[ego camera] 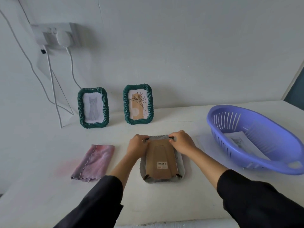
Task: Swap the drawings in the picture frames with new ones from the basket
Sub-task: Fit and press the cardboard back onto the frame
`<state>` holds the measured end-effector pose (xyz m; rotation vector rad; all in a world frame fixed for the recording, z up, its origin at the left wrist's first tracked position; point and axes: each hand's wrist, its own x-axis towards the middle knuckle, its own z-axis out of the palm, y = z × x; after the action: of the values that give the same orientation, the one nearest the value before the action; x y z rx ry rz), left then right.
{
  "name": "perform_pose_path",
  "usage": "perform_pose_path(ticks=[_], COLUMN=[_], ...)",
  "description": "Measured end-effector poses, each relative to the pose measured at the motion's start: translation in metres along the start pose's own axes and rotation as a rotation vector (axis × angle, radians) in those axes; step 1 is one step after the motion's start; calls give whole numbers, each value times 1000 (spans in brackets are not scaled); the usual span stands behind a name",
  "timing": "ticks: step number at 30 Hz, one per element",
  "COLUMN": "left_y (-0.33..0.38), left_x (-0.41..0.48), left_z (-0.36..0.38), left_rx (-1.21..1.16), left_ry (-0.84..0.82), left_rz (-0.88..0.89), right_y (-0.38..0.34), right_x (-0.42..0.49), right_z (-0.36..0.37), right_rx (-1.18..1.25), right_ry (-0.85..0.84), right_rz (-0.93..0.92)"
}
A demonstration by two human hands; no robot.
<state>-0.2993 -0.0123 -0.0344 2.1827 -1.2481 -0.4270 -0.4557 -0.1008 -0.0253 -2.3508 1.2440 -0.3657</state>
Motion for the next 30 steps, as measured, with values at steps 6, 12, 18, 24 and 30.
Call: perform_pose_path(ticks=[6,12,18,24,30], left_y=[0,-6,-9,-9,-14], left_x=[12,18,13,7,-3], left_z=[-1,-1,3,3,-7], left_rx=[74,22,-35,-142,-310], left_ry=[-42,-14,47,55,14], left_rz=[46,32,21,-10,-99], right_y=[7,9,10,10,19], right_x=[19,18,16,13,1], right_z=[9,14,18,18,-2], right_rx=[45,49,58,93,456], right_ry=[-15,46,81,68,10], right_rz=[16,-30,-31,-10,110])
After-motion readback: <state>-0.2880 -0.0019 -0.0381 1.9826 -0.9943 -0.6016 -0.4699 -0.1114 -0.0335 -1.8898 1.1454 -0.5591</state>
